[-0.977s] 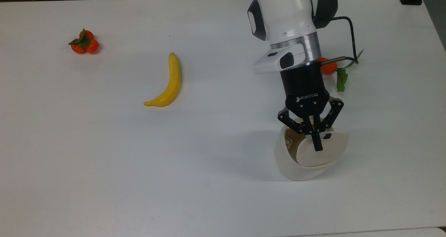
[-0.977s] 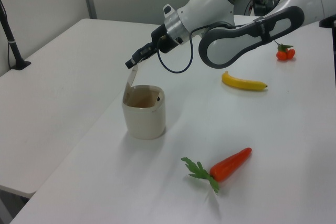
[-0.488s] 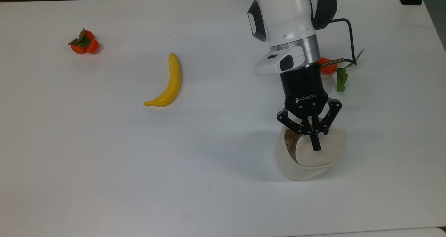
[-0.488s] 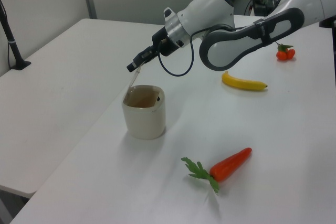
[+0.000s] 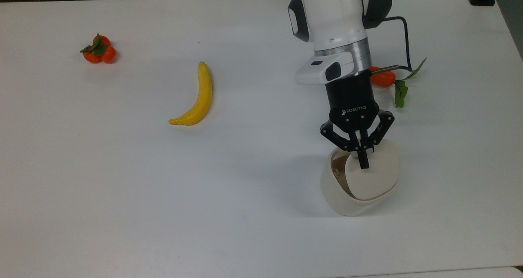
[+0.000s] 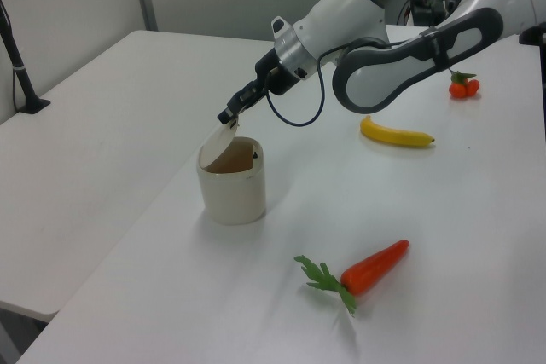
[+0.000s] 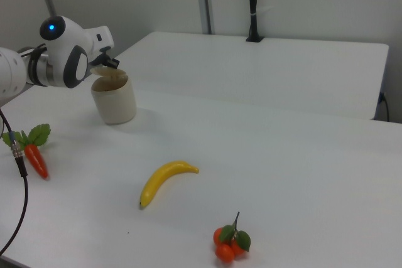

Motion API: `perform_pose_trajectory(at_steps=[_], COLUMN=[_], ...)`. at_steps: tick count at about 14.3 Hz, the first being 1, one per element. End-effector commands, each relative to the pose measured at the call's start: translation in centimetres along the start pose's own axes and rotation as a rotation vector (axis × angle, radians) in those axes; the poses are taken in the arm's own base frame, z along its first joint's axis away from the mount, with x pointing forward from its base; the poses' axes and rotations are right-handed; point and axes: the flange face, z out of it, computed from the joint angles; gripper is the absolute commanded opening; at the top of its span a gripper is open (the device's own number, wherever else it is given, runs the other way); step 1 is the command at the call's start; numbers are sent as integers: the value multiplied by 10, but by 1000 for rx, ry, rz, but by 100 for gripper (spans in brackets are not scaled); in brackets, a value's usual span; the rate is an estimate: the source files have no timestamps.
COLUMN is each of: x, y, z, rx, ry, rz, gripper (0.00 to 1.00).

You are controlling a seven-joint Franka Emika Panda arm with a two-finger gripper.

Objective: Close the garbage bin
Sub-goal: 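Push the raised lid down over the bin opening with the gripper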

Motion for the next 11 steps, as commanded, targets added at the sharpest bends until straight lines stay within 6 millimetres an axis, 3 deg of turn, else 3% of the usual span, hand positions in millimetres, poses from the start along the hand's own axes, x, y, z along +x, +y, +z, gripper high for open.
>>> perform_pose_trajectory(at_steps=[1, 4, 11], x=[-7, -10, -31], y=[-2, 0, 7], z=[-15, -19, -6], rx=[-35, -52, -71], ry=[-85, -152, -219], rz=[-11, -41, -70], gripper=[0, 0, 0])
